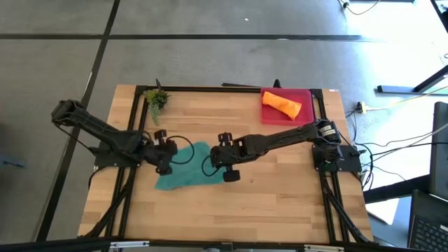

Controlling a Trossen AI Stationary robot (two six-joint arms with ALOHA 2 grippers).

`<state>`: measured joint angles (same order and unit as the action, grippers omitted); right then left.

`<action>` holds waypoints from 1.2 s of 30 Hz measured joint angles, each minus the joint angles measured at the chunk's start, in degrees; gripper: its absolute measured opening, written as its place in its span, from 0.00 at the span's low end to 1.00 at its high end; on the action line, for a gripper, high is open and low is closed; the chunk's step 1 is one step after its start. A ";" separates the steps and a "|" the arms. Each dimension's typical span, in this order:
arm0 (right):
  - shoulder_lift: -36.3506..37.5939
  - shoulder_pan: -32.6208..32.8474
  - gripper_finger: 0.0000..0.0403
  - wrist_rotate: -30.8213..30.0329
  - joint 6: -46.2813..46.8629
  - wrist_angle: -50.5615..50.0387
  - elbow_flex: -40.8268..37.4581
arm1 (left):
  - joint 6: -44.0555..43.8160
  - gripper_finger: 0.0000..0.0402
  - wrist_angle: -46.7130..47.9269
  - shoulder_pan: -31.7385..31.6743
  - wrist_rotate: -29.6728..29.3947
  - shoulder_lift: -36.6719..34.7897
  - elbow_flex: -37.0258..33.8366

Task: Roll microfiber towels into tight, uniform cylinder then place into a basket
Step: Fold the blue microfiber towel

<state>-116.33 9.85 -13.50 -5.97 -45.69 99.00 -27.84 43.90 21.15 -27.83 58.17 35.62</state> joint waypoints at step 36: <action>-0.04 -0.03 0.01 0.02 2.36 1.40 0.00 | 46.44 0.28 -44.29 -26.30 31.88 18.10 0.00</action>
<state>-116.38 9.82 -13.47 -3.60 -44.29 99.00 18.61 -0.40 -5.15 4.06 76.27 35.62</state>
